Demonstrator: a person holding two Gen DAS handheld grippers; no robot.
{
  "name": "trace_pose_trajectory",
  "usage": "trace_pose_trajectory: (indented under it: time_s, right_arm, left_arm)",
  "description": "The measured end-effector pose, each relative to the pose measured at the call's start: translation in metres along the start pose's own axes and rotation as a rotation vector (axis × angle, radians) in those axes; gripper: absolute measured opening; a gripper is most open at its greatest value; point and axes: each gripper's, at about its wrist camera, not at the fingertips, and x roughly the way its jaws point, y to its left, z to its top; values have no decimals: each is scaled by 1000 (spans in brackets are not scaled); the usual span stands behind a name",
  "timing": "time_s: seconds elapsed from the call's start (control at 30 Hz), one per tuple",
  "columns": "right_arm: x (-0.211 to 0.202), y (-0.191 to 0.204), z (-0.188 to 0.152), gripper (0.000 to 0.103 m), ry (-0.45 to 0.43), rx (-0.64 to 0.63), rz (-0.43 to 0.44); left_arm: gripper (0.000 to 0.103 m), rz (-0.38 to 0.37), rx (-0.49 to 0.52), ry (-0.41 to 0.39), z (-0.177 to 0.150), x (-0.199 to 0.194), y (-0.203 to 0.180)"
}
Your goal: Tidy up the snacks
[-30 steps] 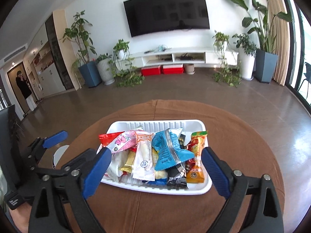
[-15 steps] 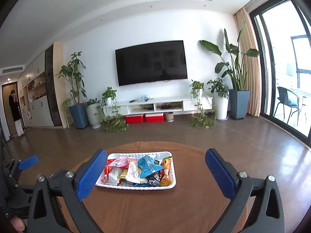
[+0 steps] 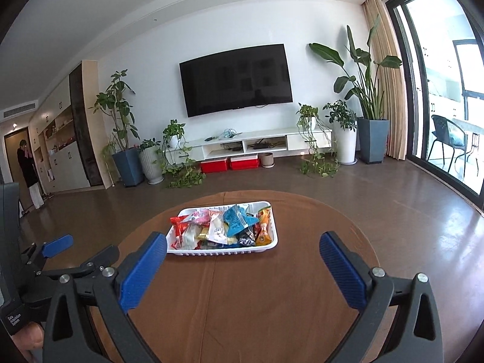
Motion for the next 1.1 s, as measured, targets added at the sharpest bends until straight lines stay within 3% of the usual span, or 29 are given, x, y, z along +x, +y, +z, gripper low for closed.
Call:
trace_pose_trajectory:
  time_s: [0.43,0.73,1.1]
  right_arm:
    - [26,11,-53,103,146,-45,-21]
    - [43,21,-71,103,231,-60,-18]
    - [51,24,-75,103,277,-65,-15]
  left_arm:
    - [103,-38,-76,181,-43,55,20]
    - [103,-30,-77,238,-57,87,23]
    - [103,-39,-76,259,-63,96,22]
